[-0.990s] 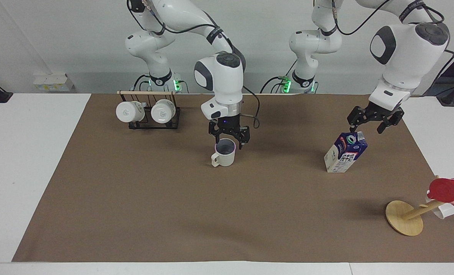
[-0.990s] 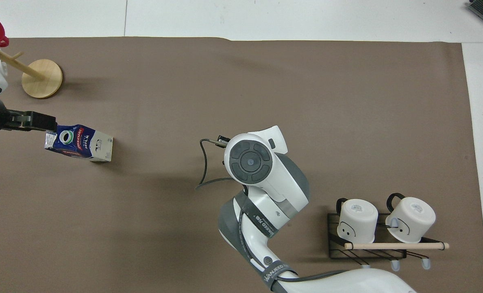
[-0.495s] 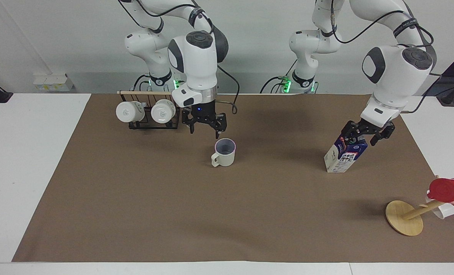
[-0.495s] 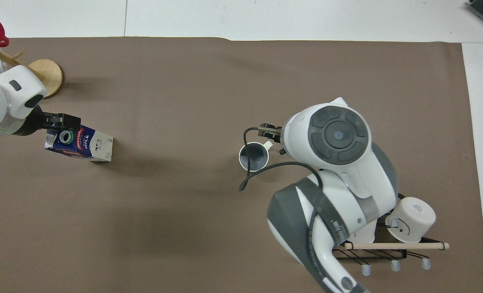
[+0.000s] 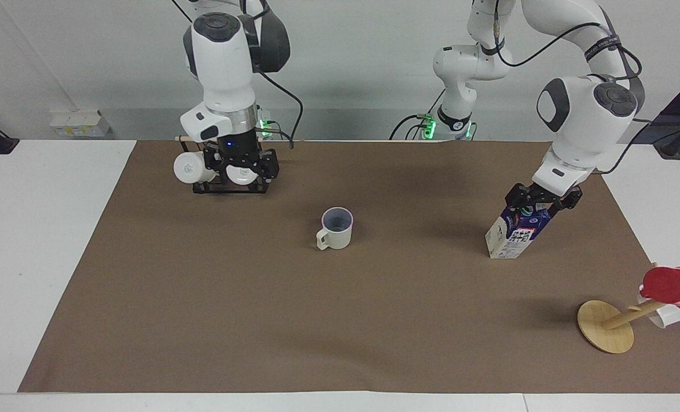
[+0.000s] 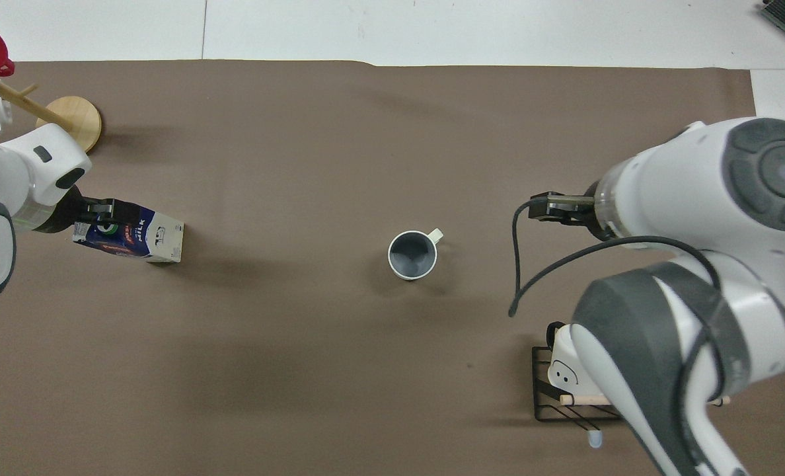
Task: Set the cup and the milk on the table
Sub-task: 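Withdraw the right gripper while the left gripper grasps the milk carton, then carry the milk carton with the left gripper beside the white mug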
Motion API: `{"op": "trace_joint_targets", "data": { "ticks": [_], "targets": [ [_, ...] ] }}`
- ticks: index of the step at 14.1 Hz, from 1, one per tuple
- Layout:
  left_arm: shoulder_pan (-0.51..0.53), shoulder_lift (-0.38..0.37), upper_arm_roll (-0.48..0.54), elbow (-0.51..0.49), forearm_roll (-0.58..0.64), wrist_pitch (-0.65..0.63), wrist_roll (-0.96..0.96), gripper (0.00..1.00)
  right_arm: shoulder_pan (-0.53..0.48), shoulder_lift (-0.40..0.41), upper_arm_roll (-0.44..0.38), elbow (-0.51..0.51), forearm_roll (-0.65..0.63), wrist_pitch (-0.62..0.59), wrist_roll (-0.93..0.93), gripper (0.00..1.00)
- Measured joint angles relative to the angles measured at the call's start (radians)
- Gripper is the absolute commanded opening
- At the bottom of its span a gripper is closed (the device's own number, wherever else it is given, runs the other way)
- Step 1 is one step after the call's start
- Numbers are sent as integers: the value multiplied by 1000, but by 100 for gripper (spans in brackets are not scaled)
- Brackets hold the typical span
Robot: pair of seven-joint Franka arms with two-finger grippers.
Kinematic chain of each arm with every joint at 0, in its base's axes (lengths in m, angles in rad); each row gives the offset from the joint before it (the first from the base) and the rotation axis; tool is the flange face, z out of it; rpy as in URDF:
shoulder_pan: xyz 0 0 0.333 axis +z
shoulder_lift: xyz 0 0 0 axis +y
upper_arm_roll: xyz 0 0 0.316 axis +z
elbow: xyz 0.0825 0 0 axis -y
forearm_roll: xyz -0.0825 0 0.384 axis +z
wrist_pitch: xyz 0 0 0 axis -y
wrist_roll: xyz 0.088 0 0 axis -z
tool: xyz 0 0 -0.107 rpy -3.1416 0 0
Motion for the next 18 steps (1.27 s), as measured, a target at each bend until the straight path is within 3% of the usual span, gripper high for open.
{"op": "trace_joint_targets", "data": {
  "ticks": [2,8,11,15,18],
  "targets": [
    [0,-2,-1,-3,0,0,2,69,-50,-31,-2,-1,24,-46,-64,100],
    [-1,-26,-15,2,0,-2,5,60,-182,-55,-4,-16,28,-152,-208,100],
    [-20,-53,-37,20,0,-15,-3,60,-260,-68,-4,-22,28,-164,-280,100],
    [-176,-55,-49,44,0,-16,-180,60,-311,-88,-5,2,45,-172,-331,100],
    [-306,-52,-56,57,-7,-15,-331,60,-311,-92,-5,80,76,-245,-331,100]
  ]
}}
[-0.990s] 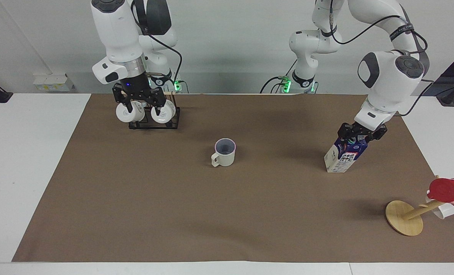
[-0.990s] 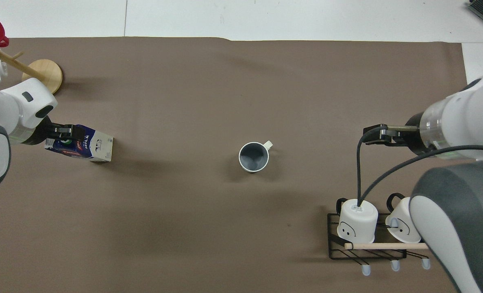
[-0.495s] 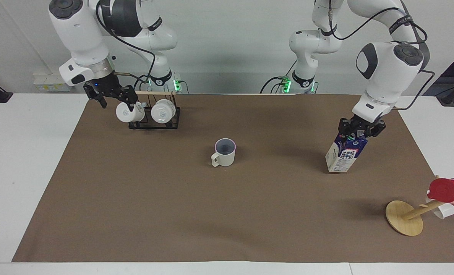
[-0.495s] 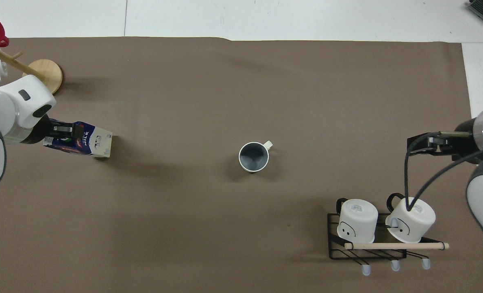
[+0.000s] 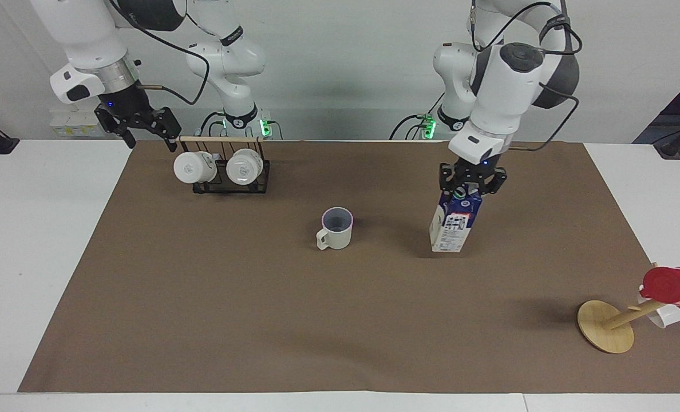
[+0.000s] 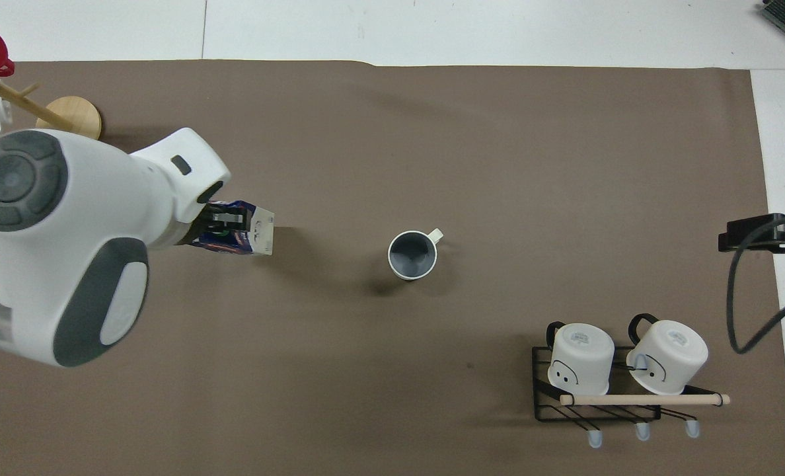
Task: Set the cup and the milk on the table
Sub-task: 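Carry the milk carton with the left gripper beside the white mug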
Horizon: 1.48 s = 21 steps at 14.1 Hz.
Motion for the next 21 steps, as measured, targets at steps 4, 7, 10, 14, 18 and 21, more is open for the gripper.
{"op": "trace_joint_targets", "data": {
  "ticks": [4,7,10,14,18,21],
  "targets": [
    [-130,28,-3,16,-8,18,-156,60,4,-2,3,84,5,-94,0,100],
    [-190,93,-4,25,-8,85,-226,61,5,-2,8,97,6,-143,0,100],
    [-207,149,-4,39,-18,129,-245,71,6,-2,11,100,2,-172,0,100],
    [-207,156,-1,46,-23,131,-243,100,6,-4,15,101,-11,-154,0,100],
    [-207,156,0,51,-23,131,-242,100,6,-5,15,101,-11,-154,0,100],
    [-204,134,8,68,-23,127,-242,100,6,-6,15,101,-11,-154,0,100]
  ]
}}
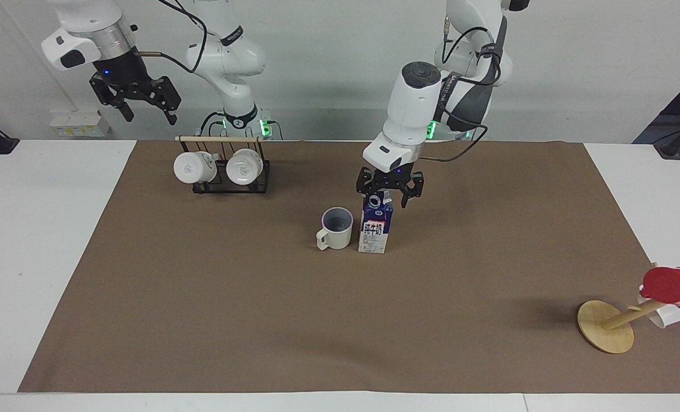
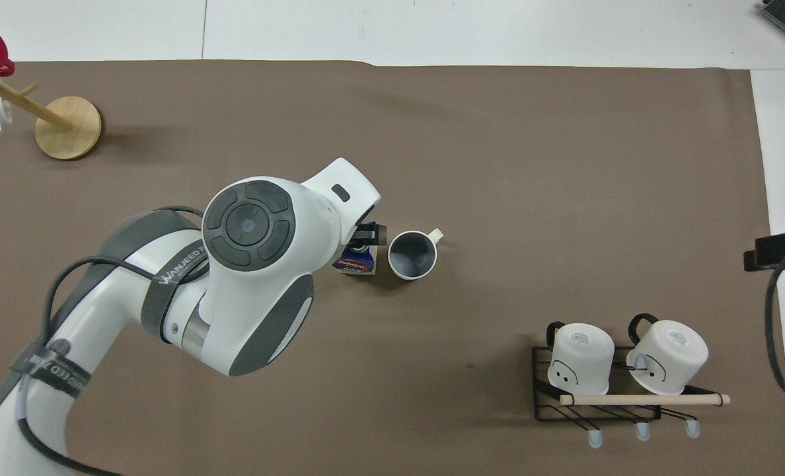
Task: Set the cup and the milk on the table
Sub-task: 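Carry the milk carton with the left gripper beside the white mug, then open the left gripper and draw it back from the carton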
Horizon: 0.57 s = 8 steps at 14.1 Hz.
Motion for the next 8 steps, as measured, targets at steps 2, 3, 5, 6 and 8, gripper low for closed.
{"op": "trace_joint_targets", "data": {
  "ticks": [2,3,5,6,8],
  "targets": [
    [10,-56,14,8,0,-56,0,100,0,0,0,0,0,0,0,100],
    [21,-88,19,8,0,-105,0,100,0,-1,0,0,0,0,0,100],
    [63,-143,23,7,0,-185,31,100,0,-1,0,0,0,0,0,100],
    [89,-161,25,5,0,-206,65,100,0,-1,0,-1,0,0,0,100],
    [149,-181,28,4,0,-231,146,100,0,-2,0,-2,0,0,0,100]
  ]
}}
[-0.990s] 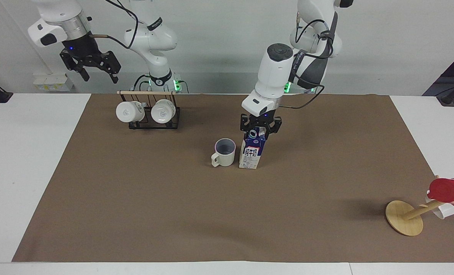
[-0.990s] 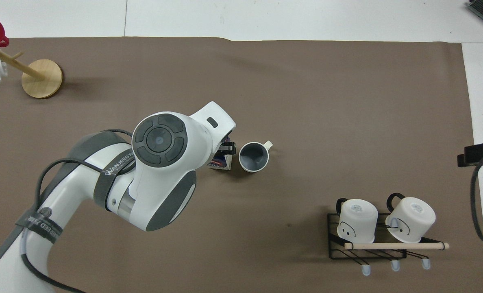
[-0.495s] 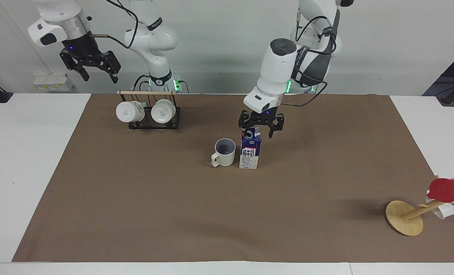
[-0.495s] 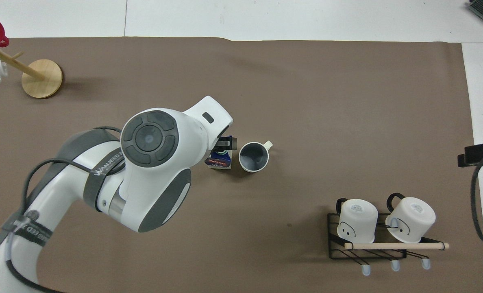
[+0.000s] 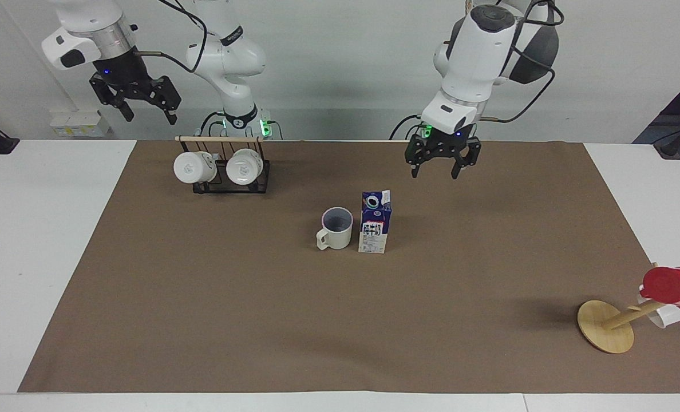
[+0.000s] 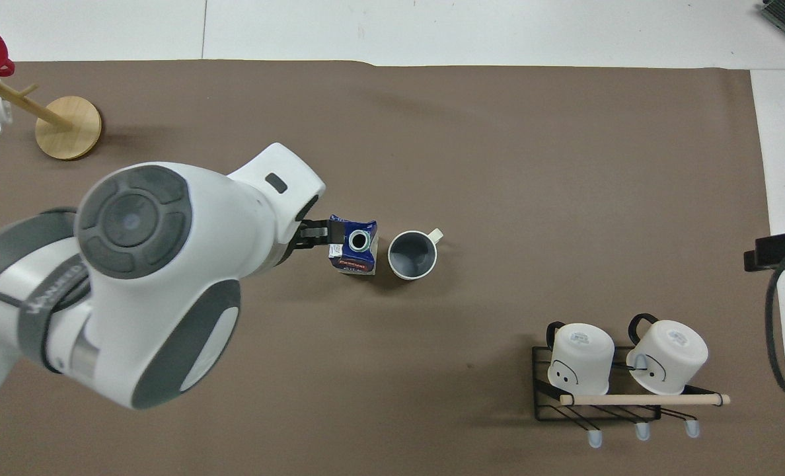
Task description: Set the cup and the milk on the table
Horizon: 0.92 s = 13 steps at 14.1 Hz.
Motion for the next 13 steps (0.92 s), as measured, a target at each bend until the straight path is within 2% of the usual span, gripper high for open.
{"op": "trace_joint_targets", "data": {
  "ticks": [4,6,10,13],
  "targets": [
    [128,-28,4,3,0,-34,180,100,0,-1,0,-1,-3,0,0,100],
    [192,-41,5,36,0,-64,263,100,0,-2,0,-3,-4,0,-1,100],
    [314,-45,8,190,5,-246,398,100,0,-4,0,-6,-5,0,-19,100],
    [353,-19,8,295,20,-360,425,100,0,-4,0,-7,-5,0,-19,100]
  ]
}}
